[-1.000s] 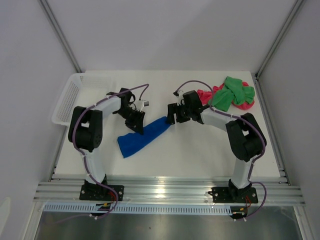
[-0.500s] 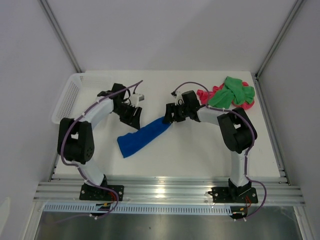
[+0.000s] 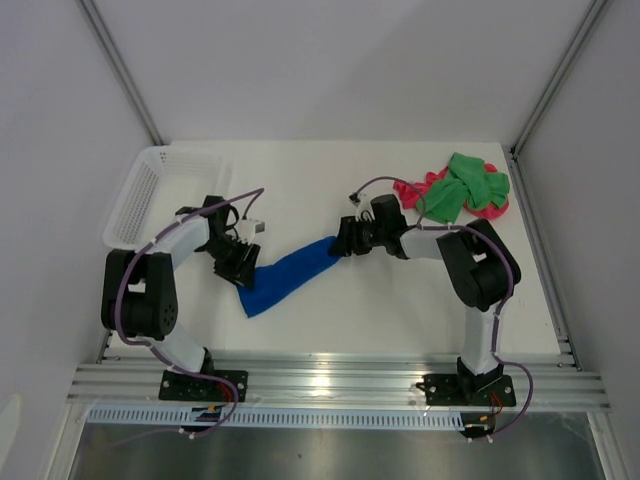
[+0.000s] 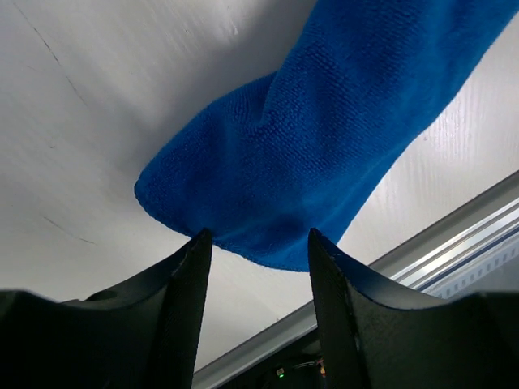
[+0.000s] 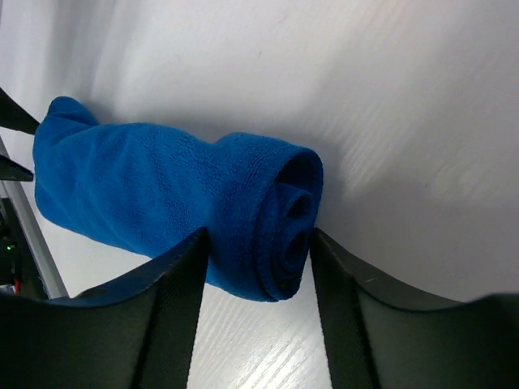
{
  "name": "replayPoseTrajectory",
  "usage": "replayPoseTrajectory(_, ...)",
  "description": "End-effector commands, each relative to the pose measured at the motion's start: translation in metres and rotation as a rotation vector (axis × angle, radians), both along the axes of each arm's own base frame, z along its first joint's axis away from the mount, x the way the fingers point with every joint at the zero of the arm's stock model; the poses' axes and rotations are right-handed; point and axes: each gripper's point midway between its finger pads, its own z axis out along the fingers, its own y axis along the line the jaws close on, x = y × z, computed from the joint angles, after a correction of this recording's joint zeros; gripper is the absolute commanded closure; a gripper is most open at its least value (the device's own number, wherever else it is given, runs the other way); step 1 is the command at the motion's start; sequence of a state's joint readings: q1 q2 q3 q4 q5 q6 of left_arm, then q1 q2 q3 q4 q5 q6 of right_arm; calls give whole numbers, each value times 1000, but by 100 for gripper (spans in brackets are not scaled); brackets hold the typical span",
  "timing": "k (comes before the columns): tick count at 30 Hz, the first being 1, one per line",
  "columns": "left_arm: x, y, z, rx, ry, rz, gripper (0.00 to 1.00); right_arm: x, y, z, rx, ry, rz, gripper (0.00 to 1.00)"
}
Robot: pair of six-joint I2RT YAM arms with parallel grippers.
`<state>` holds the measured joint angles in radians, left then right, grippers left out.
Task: Roll the towels
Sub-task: Place the rolled towel into the container
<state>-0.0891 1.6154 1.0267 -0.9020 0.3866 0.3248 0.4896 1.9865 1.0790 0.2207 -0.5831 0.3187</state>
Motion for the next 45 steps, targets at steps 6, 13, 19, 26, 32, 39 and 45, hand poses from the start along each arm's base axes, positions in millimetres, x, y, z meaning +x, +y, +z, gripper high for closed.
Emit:
replayPoseTrajectory(6,3,0,-10,-23,25,-23,76,-25,-16,-10,-3,39,-93,67)
replayPoseTrajectory(13,1,2,-7,-19,14,-33,69,-53,-19,-1,-19,37,-153,70)
replayPoseTrajectory(19,0,17,15,-29,-44,42,50,-85,-15,9,-60,54,-188,50)
replayPoseTrajectory(26,-20,28,8,-59,36,120,47,-72,-32,6,-169,56,-229,31)
replayPoseTrajectory(32,-14,27,1,-64,95,127,46,-61,-20,5,-138,43,-188,31)
replayPoseTrajectory(39,-13,22,-27,-48,161,120,44,-67,-13,-9,-130,75,-167,33)
replayPoseTrajectory(45,-5,9,-27,-107,155,129,44,-68,-8,-17,-118,103,-160,37)
